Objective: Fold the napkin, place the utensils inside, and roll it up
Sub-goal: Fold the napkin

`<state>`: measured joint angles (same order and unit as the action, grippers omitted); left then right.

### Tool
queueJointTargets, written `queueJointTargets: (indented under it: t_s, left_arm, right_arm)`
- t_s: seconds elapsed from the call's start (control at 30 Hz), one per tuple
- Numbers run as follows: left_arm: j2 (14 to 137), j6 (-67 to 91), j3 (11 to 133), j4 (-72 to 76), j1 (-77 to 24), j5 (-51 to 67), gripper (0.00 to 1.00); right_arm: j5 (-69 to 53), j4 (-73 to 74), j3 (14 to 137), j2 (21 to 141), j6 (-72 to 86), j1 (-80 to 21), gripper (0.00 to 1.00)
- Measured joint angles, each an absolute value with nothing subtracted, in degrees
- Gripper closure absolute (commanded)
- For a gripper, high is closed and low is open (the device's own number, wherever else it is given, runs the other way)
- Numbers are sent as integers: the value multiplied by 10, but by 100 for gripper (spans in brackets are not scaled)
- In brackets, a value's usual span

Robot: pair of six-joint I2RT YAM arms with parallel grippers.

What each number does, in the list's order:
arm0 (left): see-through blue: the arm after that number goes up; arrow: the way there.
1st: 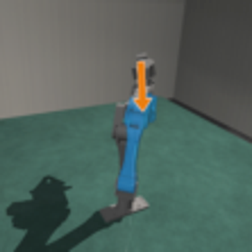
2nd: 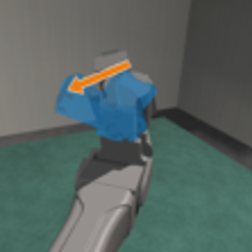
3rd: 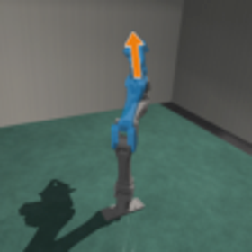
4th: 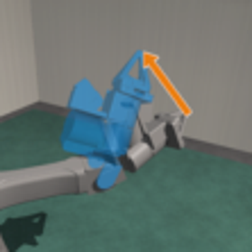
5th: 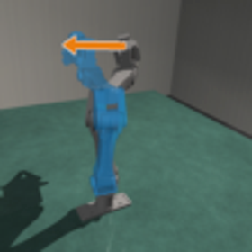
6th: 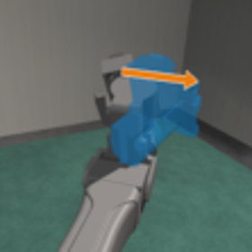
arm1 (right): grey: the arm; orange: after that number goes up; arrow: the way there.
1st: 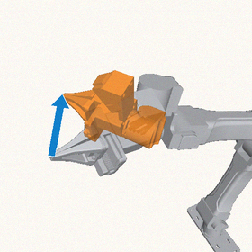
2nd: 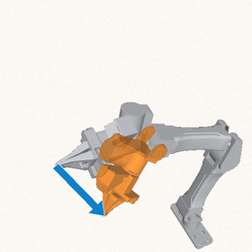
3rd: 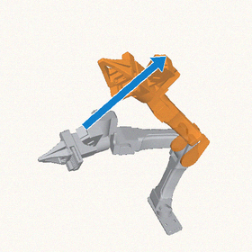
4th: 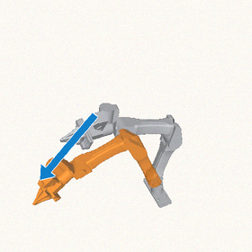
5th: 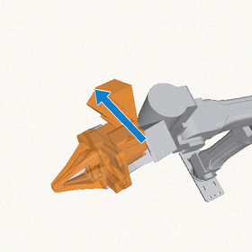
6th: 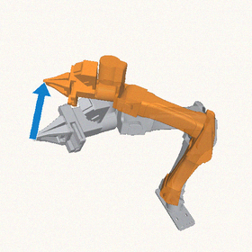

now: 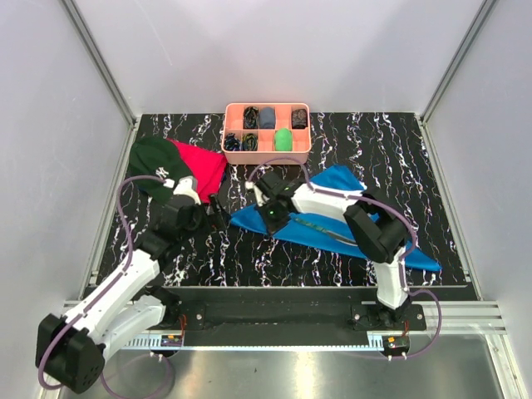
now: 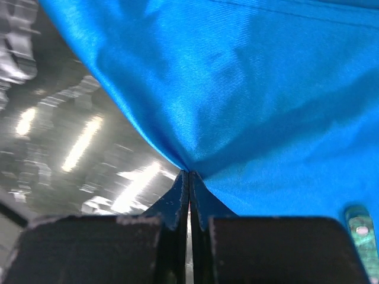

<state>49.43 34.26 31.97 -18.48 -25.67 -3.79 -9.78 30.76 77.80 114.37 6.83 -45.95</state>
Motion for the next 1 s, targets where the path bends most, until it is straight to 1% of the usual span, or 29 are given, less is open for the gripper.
queueJointTargets:
  t_s: [0.17,0.27,0.33,0.47,0.5,0.57,0.6,0.63,0.7,0.77,0.83,0.9,1.0]
  left_arm:
    - [439,343,319,-209,-239,-63,1]
    - [427,336,327,-231,-224,-69,1]
    - [428,327,338,-245,-215,-69,1]
    - [440,305,377,-264,-201,-61,1]
    - [452,295,397,-270,-198,-55,1]
    - [477,277,429,-276,-196,-44,1]
    - [495,265,452,-279,-196,-38,1]
    - [511,253,472,-279,-196,-33,1]
    - [538,232,508,-279,-195,-26,1]
    - [556,212,533,-279,-195,-24,1]
    - [572,193,554,-278,-195,-25,1]
    - [584,177,566,-274,-195,-33,1]
    - [595,176,563,-272,-194,-50,1]
  right_arm:
    - [-132,291,834,1188,91,-502,100]
    - [-145,284,860,1207,100,-515,100]
    - [-145,284,866,1210,104,-518,97]
    - [-122,288,867,1203,109,-518,82]
    - [-107,290,865,1195,110,-518,72]
    - [-66,292,853,1163,118,-518,58]
    - [-40,295,842,1138,123,-518,49]
    - [-13,295,831,1108,130,-518,41]
    - [42,293,799,1037,150,-518,32]
    - [82,292,760,957,173,-515,32]
    - [96,287,723,894,195,-505,33]
    - [90,281,689,856,219,-482,33]
    - [83,275,647,845,256,-451,33]
